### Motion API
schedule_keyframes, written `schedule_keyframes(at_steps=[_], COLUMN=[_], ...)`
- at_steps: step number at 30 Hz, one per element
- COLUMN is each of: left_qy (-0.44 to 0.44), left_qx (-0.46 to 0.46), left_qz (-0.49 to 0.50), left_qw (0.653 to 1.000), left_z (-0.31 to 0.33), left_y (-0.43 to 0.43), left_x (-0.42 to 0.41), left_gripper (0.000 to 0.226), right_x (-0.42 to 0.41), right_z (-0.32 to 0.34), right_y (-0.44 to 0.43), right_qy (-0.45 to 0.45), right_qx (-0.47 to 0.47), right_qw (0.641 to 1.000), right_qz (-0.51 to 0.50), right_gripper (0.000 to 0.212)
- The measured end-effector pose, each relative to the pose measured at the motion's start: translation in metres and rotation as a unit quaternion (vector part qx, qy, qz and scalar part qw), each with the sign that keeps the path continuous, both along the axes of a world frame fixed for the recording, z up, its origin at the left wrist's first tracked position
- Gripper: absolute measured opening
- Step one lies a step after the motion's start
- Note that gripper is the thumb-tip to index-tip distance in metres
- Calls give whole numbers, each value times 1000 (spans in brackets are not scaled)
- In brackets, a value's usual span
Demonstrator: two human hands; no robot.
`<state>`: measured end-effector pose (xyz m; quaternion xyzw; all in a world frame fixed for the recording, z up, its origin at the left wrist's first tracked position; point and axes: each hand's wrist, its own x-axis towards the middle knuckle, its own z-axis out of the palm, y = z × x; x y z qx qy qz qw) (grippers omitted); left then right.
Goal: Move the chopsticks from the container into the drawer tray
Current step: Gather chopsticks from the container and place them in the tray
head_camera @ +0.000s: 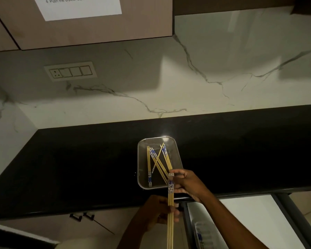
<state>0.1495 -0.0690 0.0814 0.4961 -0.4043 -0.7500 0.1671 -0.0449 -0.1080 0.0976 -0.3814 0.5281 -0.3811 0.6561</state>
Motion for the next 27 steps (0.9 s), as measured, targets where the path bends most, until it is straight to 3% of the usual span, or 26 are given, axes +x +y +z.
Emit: schedule_keyframes(at_steps=[2, 5, 8, 12, 15, 21, 27], left_qy=[-7, -28, -35, -28, -27, -25, 5], left_qx=[-1, -8, -15, -41, -58, -46, -15], left_qz=[29, 79, 119, 152, 164, 195, 184], left_qw=[1000, 996, 992, 987, 984, 979, 983], left_z=[-3, -5, -2, 3, 4, -3, 4], left_y=[0, -2, -6, -11, -14, -18, -32], left_x=[11, 29, 48, 70, 83, 95, 83], left_gripper=[25, 18, 16, 15, 12, 14, 17], right_x=[16, 47, 80, 108, 115, 107, 83], right_z=[-2, -3, -8, -20, -23, -22, -10], right_y=[-9, -31, -51, -65, -70, -71, -55], right_qy=[33, 110, 203, 329, 348, 296, 84], right_qx=[5, 39, 72, 47, 57, 98, 29], right_qw=[998, 989, 976, 943, 935, 950, 994], right_qz=[-49, -85, -41, 13, 33, -7, -59], right_gripper=[19, 15, 26, 35, 44, 18, 18])
